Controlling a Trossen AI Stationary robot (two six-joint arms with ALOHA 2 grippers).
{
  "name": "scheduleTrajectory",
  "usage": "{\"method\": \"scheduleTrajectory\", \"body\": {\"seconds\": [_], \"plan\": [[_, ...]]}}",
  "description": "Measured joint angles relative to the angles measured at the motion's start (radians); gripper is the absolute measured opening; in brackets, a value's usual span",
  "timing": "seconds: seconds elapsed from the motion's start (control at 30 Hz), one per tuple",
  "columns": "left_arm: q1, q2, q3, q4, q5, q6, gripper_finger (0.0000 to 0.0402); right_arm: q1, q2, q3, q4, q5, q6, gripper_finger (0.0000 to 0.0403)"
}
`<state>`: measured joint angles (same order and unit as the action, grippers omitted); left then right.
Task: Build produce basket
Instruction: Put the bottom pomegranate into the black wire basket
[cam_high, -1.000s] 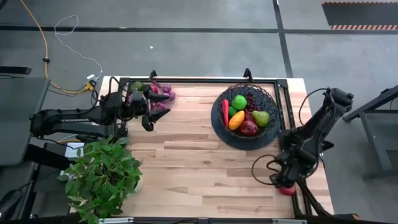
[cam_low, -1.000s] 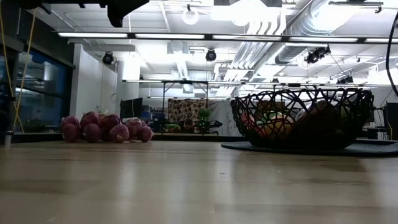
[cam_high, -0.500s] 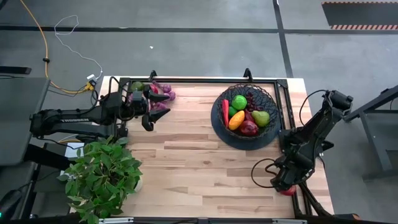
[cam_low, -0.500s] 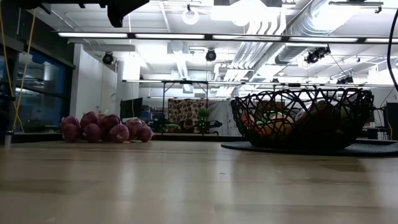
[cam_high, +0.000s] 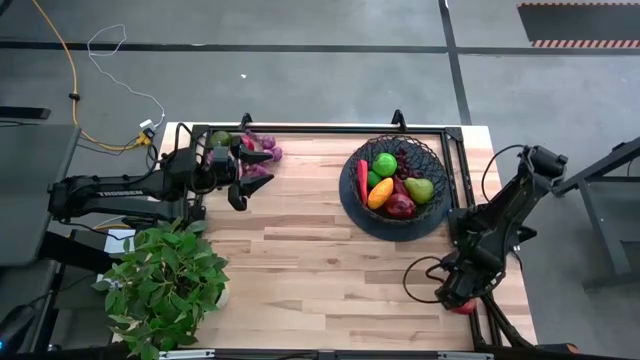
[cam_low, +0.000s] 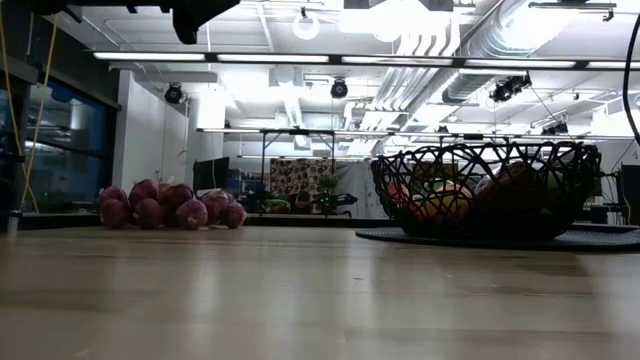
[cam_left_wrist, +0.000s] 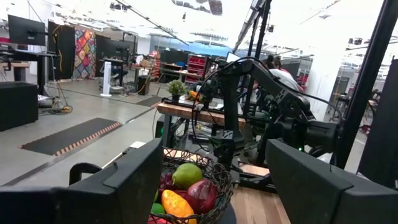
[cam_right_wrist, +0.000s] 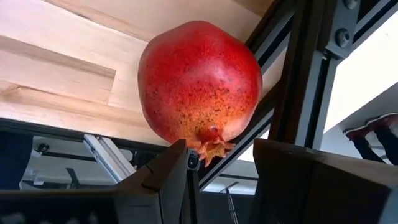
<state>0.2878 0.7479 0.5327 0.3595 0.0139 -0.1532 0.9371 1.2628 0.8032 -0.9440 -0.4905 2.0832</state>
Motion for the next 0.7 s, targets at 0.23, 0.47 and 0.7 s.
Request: {"method": "scheduleTrajectory", "body": {"seconds": [0.23,0.47,0.7], "plan": [[0.0,0.0,0.0,0.0,0.0,0.0,0.0271,0.0,0.02,0.0,0.004,0.019,-0.045,0.0167],[0.0,0.0,0.0,0.0,0.0,0.0,0.0271,0.0,0.021,0.0,0.01,0.019,-0.042,0.0165],[0.0,0.0,0.0,0.0,0.0,0.0,0.0271,0.0,0.021,0.0,0.015,0.02,-0.042,0.0138]]}}
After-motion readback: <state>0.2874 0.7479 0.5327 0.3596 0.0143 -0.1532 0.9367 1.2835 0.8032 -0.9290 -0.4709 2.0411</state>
